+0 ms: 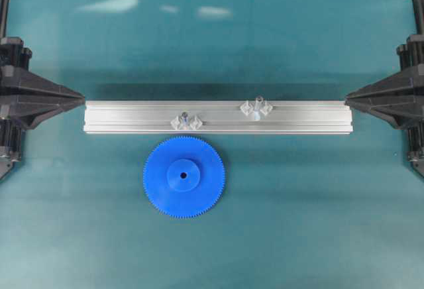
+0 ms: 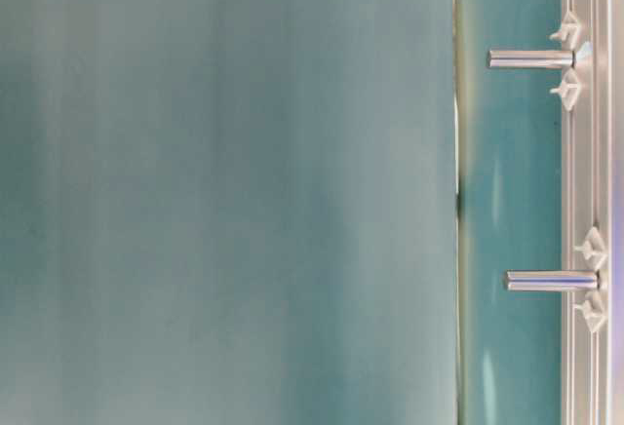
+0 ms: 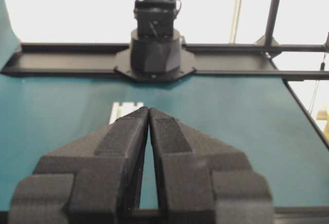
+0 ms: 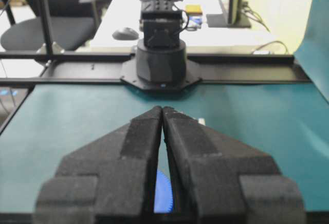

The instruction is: Insert the large gear onto the shaft.

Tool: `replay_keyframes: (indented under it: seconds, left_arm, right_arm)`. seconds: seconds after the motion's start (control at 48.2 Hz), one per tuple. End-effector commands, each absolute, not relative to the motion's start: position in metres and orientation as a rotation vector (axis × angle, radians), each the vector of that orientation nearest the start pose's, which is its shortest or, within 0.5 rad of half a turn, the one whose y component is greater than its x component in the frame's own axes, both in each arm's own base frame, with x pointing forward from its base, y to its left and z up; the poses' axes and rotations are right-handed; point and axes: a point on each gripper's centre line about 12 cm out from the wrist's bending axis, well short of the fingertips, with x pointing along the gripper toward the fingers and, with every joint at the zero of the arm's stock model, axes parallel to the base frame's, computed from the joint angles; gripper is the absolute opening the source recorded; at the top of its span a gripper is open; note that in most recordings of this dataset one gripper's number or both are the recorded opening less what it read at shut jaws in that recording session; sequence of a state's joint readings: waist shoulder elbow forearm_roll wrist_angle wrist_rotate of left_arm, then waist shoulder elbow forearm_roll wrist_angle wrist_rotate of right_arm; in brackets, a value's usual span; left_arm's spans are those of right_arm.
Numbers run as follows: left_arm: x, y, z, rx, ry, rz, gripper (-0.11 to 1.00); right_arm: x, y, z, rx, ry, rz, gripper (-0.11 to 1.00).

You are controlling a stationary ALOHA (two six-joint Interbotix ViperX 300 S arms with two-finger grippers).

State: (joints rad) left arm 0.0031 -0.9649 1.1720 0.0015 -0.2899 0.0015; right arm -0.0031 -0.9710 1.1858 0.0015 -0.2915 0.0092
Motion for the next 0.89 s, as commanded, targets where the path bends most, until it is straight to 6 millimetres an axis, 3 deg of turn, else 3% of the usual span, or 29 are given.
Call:
replay_keyframes:
  seconds: [0.0, 0.062, 0.124, 0.249, 0.601, 0.871]
  left_arm:
    - [0.197, -0.001, 0.306, -0.022, -0.13, -0.01, 0.11]
    - [0.197, -0.001, 0.311, -0.044, -0.145, -0.012, 0.07]
    - [0.198, -0.002, 0.315, -0.065, -0.15, -0.016, -0.01]
    - [0.2, -0.004, 0.314, -0.075, -0.123, -0.026, -0.01]
    - [0.221, -0.009, 0.3, -0.074, 0.083, -0.039, -0.01]
    - [0.25, -0.019, 0.281, -0.066, 0.274, -0.064, -0.01]
  right_arm:
    - [0.2, -0.001, 0.295, 0.001, -0.086, -0.005, 0.16]
    - [0.198, -0.001, 0.291, 0.01, -0.074, -0.005, 0.15]
    - [0.198, -0.001, 0.285, 0.017, -0.06, -0.005, 0.08]
    - [0.197, -0.002, 0.281, 0.039, -0.048, -0.011, 0.02]
    - [0.201, -0.005, 0.261, 0.092, 0.149, -0.031, 0.02]
    - [0.205, -0.012, 0.253, 0.097, 0.206, -0.068, 0.02]
